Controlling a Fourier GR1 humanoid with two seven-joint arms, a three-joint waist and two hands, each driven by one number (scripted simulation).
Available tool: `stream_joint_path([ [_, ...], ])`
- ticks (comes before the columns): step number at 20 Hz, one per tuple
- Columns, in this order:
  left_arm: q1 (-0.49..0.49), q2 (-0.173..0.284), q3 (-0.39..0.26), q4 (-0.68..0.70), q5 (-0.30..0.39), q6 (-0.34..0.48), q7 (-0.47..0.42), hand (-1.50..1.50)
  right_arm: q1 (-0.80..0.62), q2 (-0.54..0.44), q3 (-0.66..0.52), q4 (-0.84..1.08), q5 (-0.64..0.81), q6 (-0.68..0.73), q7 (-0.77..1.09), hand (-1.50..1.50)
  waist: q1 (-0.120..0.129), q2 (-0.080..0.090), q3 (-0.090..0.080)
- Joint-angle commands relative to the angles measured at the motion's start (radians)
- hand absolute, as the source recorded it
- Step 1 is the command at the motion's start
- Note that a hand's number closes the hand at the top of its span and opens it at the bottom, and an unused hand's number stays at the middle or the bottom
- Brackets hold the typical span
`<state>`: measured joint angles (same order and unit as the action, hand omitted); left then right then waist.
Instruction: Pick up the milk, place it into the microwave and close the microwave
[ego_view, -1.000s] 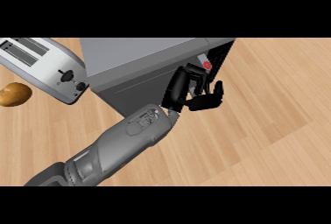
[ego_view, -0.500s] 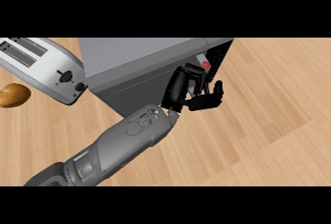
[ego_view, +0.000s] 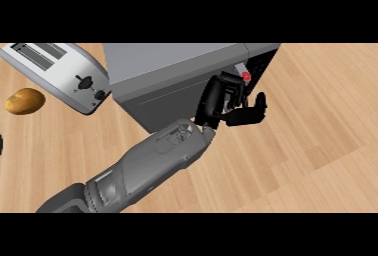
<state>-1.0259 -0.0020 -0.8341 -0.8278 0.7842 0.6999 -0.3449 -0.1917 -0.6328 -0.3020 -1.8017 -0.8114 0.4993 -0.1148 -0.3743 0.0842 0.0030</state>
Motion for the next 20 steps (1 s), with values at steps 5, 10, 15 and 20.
stream_joint_path([
  [5,-0.003,0.073,0.062,0.17,0.051,-0.002,0.005,1.5,0.017,-0.029,-0.054,-0.014,-0.029,-0.018,0.014,-1.5,0.061,0.008,-0.004],
  [10,-0.006,0.106,0.029,0.198,0.071,-0.051,0.007,-1.5,0.028,-0.043,-0.089,-0.024,-0.048,-0.029,0.021,-1.5,0.083,0.011,-0.004],
  [15,-0.001,0.117,0.024,0.203,0.102,-0.073,-0.014,-1.5,0.051,-0.051,-0.109,-0.036,-0.057,-0.039,0.033,-1.5,0.118,0.008,-0.005],
  [20,0.002,0.111,0.011,0.207,0.127,-0.1,-0.033,-1.5,0.064,-0.055,-0.123,-0.062,-0.083,-0.038,0.04,-1.5,0.135,0.003,-0.005],
])
